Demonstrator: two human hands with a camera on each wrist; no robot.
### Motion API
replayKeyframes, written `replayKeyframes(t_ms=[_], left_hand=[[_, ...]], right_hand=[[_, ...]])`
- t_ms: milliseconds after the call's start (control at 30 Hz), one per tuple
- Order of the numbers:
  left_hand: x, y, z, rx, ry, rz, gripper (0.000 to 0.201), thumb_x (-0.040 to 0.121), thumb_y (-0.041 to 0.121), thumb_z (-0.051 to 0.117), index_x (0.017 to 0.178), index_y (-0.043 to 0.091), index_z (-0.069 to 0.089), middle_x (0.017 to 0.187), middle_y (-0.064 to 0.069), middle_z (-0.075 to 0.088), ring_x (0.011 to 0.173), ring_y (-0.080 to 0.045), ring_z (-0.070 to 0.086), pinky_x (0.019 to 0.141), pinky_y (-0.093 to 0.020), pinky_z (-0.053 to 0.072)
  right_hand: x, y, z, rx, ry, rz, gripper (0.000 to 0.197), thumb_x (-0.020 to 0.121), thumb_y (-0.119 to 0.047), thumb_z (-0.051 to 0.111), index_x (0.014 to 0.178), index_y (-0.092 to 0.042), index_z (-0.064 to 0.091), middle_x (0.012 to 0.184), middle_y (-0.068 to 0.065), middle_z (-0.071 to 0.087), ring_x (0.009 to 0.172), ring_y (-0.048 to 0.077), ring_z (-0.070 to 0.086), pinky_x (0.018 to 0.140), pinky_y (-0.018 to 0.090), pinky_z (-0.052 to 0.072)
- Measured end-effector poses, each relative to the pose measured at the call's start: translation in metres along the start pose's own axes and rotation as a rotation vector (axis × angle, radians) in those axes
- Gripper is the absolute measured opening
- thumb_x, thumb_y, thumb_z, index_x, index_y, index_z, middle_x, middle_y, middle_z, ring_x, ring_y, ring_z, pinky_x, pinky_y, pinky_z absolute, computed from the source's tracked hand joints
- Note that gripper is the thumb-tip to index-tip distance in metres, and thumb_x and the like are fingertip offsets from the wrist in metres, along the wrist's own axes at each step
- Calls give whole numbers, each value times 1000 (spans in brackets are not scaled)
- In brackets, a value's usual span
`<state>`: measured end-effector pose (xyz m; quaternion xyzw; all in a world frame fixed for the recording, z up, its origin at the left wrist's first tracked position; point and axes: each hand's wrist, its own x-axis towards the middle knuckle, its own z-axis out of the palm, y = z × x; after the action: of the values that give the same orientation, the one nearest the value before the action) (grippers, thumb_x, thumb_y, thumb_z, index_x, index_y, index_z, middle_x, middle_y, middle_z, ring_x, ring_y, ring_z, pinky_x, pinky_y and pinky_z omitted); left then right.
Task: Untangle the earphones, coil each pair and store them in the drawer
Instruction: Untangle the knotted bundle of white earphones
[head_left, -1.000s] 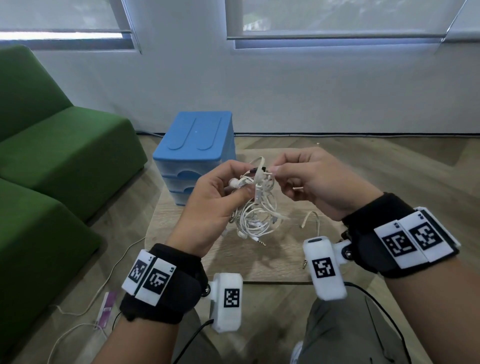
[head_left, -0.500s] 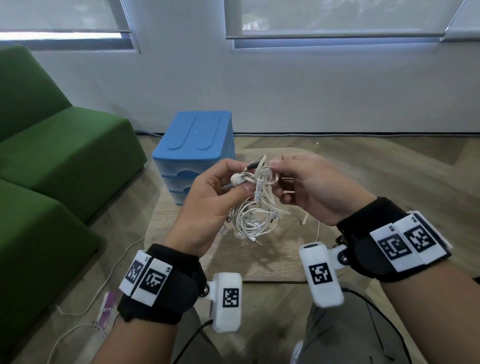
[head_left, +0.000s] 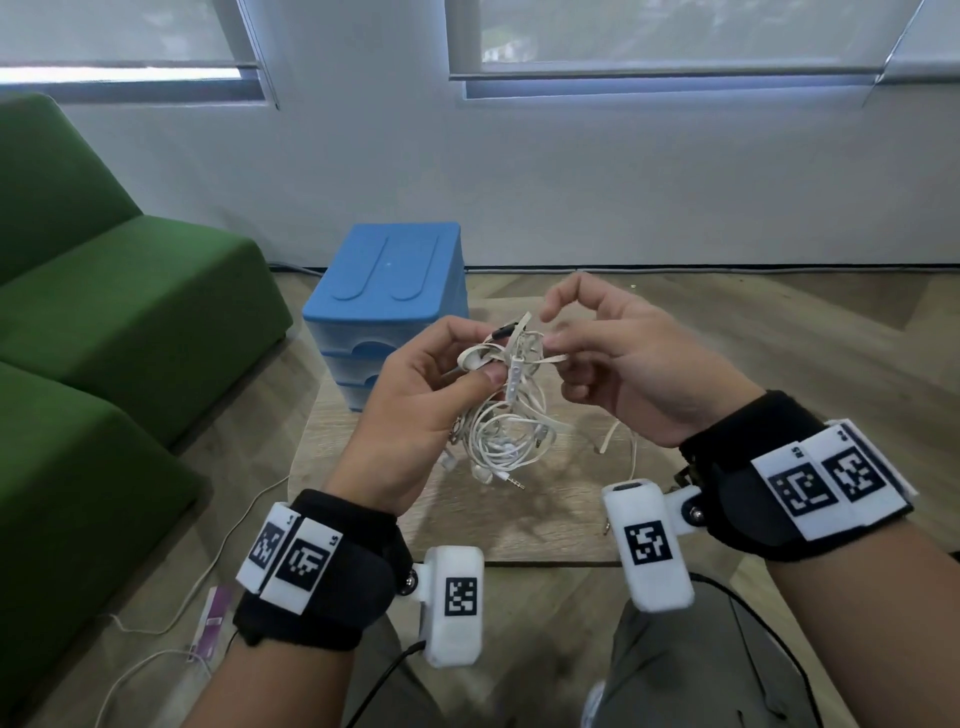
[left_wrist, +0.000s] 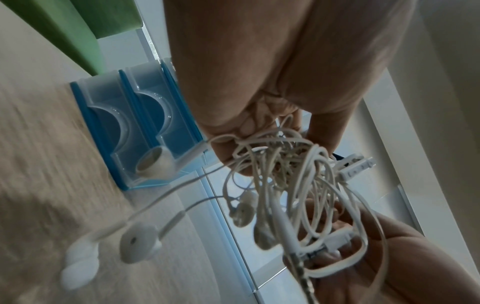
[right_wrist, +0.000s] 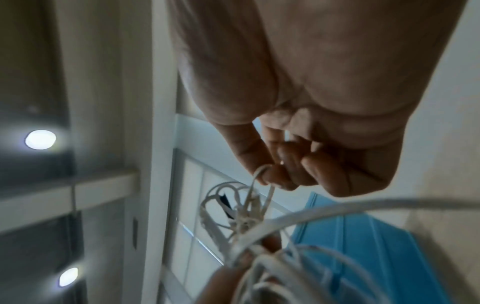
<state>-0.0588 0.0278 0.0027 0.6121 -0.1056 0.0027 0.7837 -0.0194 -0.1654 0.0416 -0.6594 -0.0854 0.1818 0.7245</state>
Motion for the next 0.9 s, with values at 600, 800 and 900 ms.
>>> replayKeyframes(t_ms=[600, 800, 900], left_hand=[[0, 4, 0, 334, -47, 15, 14, 91, -4, 73, 103, 2, 69, 102, -25, 74, 98, -50, 69, 87, -54, 59], [0, 2, -2, 295, -51, -19, 12, 93, -2, 72, 102, 4, 68, 95, -12, 77, 87, -30, 69, 86, -50, 58], [-2, 1, -5, 242, -44, -38, 15, 92, -6, 70, 99, 7, 67, 92, 1, 77, 86, -16, 69, 81, -29, 58]], right_hand=[[-1, -2, -7, -420, -80, 49, 10, 76, -14, 72, 67, -16, 73, 76, -1, 67, 80, 11, 49, 64, 26, 36], [4, 3, -3, -189, 17, 61, 9, 81, -15, 66, 74, -11, 65, 79, 7, 60, 71, 9, 50, 59, 24, 36], [8, 6, -8, 167, 143, 77, 18, 93, -9, 55, 77, -14, 59, 80, 0, 63, 69, 11, 50, 60, 28, 34]])
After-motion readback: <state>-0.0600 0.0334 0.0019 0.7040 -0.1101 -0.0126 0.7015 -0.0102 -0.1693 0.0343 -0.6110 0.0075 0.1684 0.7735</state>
